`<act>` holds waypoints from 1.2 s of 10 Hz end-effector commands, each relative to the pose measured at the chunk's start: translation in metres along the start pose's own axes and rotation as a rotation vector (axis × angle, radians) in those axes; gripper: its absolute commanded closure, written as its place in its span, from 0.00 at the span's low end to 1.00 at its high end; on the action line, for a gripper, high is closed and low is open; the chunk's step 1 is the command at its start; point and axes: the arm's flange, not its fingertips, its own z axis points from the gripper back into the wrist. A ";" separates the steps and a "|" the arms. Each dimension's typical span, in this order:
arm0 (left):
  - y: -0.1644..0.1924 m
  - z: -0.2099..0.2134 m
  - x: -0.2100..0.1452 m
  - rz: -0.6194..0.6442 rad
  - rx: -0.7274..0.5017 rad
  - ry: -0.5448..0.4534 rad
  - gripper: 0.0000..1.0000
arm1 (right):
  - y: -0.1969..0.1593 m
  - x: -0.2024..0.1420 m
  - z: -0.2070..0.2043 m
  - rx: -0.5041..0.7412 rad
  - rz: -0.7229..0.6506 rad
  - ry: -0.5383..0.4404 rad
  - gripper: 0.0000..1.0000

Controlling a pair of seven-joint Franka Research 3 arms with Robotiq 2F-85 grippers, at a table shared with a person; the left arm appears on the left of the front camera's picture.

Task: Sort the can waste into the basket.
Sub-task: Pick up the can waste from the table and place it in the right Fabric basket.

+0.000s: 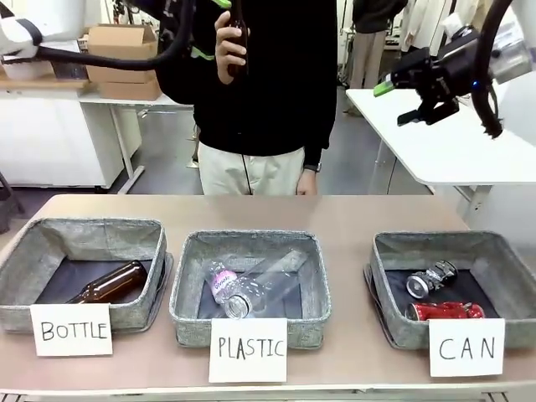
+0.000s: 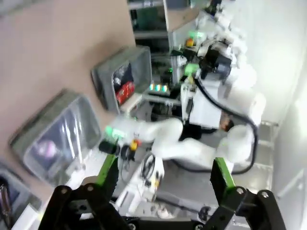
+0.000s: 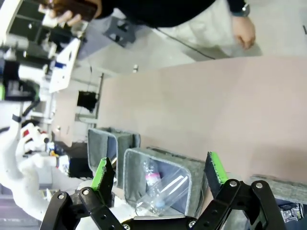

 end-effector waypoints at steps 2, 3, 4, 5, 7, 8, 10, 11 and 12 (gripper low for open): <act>0.025 0.008 -0.121 0.165 0.023 -0.113 0.00 | 0.002 0.026 0.002 -0.013 -0.133 -0.068 0.01; 0.039 0.010 -0.139 0.214 0.033 -0.179 0.00 | 0.005 0.030 0.006 -0.010 -0.147 -0.092 0.01; 0.050 0.018 -0.143 0.294 0.041 -0.143 0.00 | 0.007 0.033 0.011 0.005 -0.143 -0.108 0.01; 0.055 0.016 -0.141 0.336 0.083 -0.079 0.00 | 0.007 0.034 0.012 0.017 -0.142 -0.116 0.01; 0.057 0.012 -0.150 0.284 0.146 -0.027 0.00 | 0.005 0.032 0.010 0.021 -0.166 -0.126 0.01; 0.064 0.009 -0.149 0.270 0.148 -0.020 0.00 | 0.006 0.033 0.013 0.022 -0.174 -0.148 0.01; 0.070 -0.002 -0.144 0.184 0.260 0.074 0.00 | 0.012 0.037 0.014 0.126 -0.187 -0.090 0.01; 0.063 -0.002 -0.146 0.279 0.161 0.009 0.00 | 0.004 0.033 0.017 0.019 -0.153 -0.125 0.01; 0.063 -0.002 -0.146 0.279 0.161 0.009 0.00 | 0.004 0.033 0.017 0.019 -0.153 -0.125 0.01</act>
